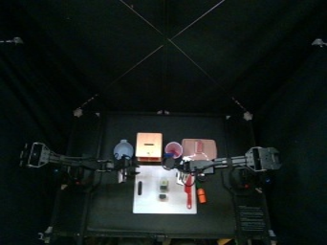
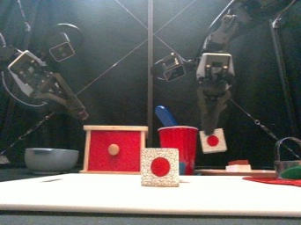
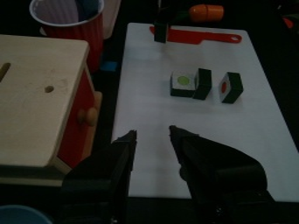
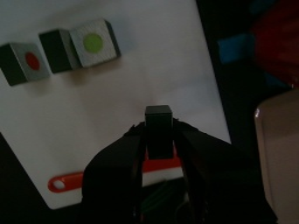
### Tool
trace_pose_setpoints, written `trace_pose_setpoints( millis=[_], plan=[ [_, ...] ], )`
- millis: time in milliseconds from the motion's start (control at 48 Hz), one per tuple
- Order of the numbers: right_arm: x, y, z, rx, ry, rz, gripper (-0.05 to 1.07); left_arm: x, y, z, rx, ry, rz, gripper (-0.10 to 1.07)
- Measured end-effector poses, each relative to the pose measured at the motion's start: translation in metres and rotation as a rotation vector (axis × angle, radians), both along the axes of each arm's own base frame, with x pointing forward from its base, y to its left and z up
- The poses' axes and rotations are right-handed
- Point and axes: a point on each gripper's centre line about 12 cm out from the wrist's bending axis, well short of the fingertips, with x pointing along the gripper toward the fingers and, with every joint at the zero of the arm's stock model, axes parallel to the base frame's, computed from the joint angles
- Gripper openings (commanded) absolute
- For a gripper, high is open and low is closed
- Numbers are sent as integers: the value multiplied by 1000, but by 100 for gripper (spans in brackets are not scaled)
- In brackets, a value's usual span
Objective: Place cut sushi roll onto plate
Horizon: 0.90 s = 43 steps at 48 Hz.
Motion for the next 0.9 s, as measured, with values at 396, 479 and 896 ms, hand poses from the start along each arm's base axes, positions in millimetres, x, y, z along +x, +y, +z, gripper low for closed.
trace_pose_setpoints(
  millis=[396, 479, 896],
  plan=[
    [-34, -104, -13, -28, -102, -337, 59, -2, 0, -3, 0, 11, 0, 77],
    [-36, -114, -21, -48, -88, -344, 59, -2, 0, -3, 0, 11, 0, 77],
    [-35, -127, -38, -79, -42, -332, 94, -2, 0, -4, -10, 15, 8, 77]
  ],
)
